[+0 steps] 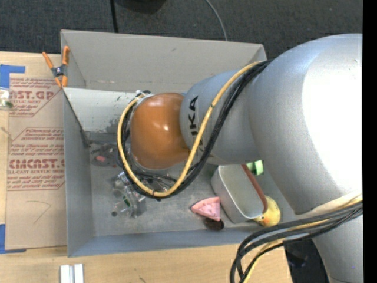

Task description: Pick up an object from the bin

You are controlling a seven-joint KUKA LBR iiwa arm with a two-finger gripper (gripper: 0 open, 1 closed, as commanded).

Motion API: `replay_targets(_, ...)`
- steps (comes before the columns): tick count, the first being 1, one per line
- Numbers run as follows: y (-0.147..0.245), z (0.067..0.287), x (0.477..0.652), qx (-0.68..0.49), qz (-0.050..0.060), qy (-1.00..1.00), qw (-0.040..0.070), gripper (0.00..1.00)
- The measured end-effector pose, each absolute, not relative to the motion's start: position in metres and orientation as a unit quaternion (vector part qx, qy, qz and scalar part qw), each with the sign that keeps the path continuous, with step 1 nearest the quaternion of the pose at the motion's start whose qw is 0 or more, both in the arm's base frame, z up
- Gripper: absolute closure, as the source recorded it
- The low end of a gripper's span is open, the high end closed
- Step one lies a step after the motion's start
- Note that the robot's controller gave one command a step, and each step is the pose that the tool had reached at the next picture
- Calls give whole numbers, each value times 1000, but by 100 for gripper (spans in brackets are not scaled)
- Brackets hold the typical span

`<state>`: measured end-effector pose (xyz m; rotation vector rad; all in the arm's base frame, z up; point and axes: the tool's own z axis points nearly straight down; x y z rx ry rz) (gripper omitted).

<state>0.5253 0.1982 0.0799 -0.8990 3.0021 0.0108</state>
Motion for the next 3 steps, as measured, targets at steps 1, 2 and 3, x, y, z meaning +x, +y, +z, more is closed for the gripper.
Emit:
replay_targets(1, 200, 148, 527, -307, 4, 952, 5, 100)
replay_targets(2, 200, 148, 527, -308, 4, 952, 5, 100)
replay_targets(3, 187, 222, 530, -461, 4, 887, 7, 100)
